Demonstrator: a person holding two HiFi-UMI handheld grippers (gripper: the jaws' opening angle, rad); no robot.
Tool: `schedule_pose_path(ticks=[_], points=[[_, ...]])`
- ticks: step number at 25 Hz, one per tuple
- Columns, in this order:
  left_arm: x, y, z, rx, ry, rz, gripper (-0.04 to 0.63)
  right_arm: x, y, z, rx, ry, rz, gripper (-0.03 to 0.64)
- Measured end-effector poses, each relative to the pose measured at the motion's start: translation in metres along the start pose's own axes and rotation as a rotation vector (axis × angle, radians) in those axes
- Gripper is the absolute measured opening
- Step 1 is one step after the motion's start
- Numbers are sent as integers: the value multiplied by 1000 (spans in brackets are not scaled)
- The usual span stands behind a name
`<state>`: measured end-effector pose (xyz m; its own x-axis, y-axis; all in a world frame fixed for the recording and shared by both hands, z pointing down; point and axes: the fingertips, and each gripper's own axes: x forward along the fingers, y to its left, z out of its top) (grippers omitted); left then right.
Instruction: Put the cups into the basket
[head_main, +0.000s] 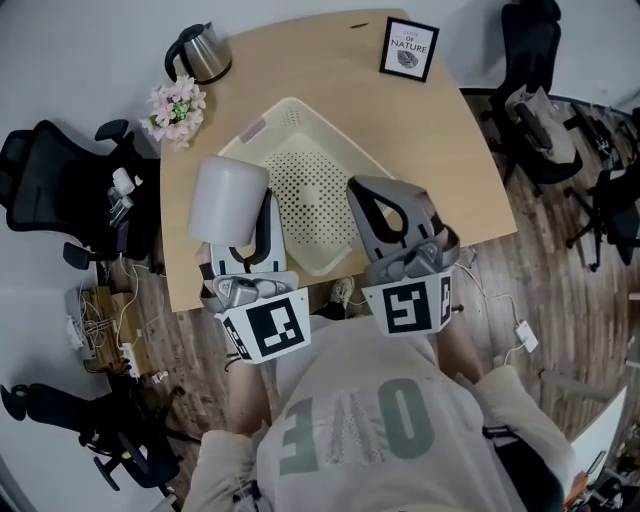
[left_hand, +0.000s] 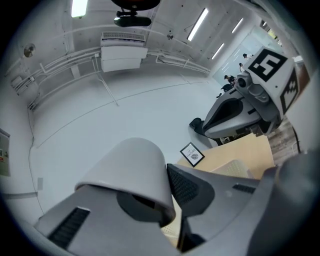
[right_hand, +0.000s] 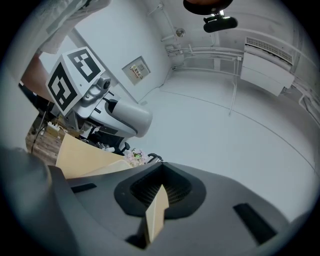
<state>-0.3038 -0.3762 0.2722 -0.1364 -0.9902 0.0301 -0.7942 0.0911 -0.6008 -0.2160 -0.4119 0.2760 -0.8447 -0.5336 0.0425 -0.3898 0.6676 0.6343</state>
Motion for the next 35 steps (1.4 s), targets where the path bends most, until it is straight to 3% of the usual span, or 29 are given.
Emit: schedule_pose_path(ticks=[4, 8, 12, 15, 19, 23, 26, 29, 32, 35], points=[[27, -6, -23, 19, 85, -115, 49, 6, -7, -9, -3, 27, -30, -2], [52, -19, -49, 102, 214, -258, 49, 8, -16, -18, 27, 55, -59, -2], [74, -47, -80, 262, 345, -431, 49, 7, -23, -26, 14, 86, -95, -2], [88, -71, -95, 374, 367, -570, 49, 6, -27, -32, 17, 107, -103, -2], [102, -95, -113, 498, 407, -693, 49, 4, -31, -37, 36, 125, -105, -2], [105, -116, -159, 665, 584, -850, 49, 4, -34, -43, 43, 138, -113, -2], [105, -129, -189, 782, 654, -924, 51, 3, -29, -49, 49, 155, -106, -2], [103, -141, -208, 854, 690, -994, 51, 4, -26, -55, 52, 172, -103, -2], [97, -153, -219, 912, 707, -1070, 52, 4, -26, -59, 60, 183, -105, -2], [93, -162, -230, 1018, 705, -1121, 52, 6, -28, -62, 72, 186, -108, -2]])
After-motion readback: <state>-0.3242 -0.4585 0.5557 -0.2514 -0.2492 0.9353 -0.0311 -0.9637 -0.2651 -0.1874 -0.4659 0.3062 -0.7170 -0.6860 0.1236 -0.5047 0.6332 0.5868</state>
